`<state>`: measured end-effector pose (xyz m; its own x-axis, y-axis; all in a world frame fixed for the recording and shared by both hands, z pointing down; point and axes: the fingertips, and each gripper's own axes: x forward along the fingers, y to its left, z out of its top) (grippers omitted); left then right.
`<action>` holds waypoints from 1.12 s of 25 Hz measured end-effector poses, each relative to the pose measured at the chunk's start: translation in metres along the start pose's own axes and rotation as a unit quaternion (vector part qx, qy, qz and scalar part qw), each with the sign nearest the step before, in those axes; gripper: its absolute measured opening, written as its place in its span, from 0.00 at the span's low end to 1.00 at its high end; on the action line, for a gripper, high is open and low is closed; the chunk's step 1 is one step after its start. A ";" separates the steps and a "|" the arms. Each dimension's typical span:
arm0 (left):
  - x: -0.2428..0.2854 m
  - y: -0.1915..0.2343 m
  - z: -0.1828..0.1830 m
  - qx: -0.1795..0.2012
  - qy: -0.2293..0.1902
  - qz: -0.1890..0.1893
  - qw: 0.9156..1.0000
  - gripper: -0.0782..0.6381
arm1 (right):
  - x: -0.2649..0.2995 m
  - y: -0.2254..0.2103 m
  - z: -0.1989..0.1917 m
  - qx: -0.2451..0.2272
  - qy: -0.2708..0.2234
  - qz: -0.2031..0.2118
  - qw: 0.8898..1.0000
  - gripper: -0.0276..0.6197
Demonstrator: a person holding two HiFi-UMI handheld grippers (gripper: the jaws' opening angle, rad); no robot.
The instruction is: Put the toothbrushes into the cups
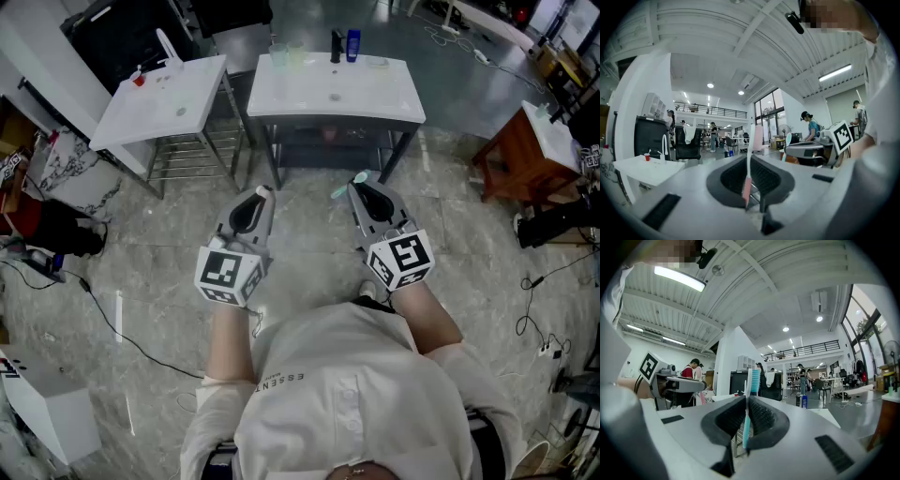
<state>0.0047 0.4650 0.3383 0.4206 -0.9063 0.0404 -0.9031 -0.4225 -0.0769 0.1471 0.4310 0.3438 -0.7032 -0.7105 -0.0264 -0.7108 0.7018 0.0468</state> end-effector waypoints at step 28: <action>0.060 0.052 -0.035 -0.025 0.025 0.029 0.999 0.14 | 0.079 -0.042 -0.038 0.030 0.015 0.040 0.999 0.10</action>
<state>-0.0202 0.3892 0.3714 0.3640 -0.9272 0.0879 -0.9293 -0.3678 -0.0317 0.1218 0.3430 0.3780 -0.7573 -0.6531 0.0052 -0.6531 0.7572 -0.0125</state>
